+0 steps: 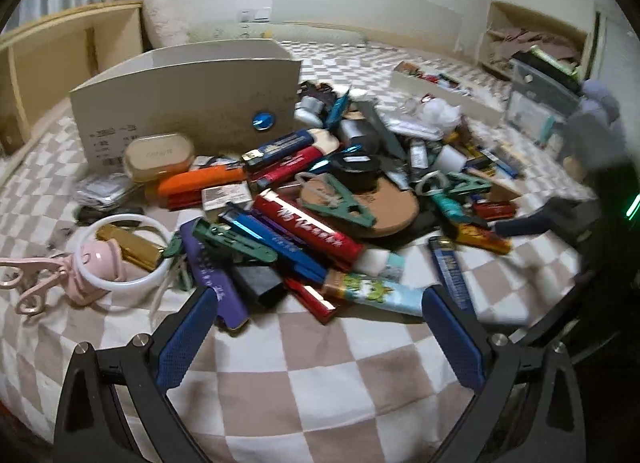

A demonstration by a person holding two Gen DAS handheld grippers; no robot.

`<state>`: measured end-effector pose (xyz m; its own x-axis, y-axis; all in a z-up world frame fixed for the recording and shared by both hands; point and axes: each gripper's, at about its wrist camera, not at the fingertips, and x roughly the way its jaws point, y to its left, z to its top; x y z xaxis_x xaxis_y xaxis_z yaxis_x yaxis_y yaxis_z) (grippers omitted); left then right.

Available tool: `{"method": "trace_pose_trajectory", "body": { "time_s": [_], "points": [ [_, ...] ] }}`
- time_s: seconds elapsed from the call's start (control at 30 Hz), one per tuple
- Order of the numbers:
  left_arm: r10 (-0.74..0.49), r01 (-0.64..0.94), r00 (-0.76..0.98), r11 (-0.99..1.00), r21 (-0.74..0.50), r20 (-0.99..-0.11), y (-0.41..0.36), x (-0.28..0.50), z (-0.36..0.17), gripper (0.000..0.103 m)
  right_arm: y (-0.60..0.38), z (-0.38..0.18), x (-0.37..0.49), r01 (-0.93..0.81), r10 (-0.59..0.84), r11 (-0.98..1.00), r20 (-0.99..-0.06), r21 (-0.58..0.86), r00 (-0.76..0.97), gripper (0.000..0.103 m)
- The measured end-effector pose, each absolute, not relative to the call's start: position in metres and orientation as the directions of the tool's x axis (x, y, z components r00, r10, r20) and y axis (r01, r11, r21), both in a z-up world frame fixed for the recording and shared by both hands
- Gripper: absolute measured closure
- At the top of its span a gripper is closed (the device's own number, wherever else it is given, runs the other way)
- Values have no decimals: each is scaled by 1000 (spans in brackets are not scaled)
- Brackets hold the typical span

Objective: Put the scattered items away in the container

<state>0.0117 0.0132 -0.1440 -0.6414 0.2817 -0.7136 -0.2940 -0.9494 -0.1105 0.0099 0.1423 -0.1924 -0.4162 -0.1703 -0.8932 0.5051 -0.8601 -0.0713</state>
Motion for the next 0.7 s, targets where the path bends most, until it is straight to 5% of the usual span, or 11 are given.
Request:
{"method": "trace_pose_trajectory", "body": {
  "time_s": [0.23,0.7],
  "points": [
    [419,-397,-563,-893,-212,-712,26,11,-146,0,169,-197,-1,388,-101,-919,-909,-70,-405,0],
    [311,-401,-595,-914,-62,-741,58,-8,-169,0,226,-190,-14,209,-55,-977,-912,-34,-406,0]
  ]
}}
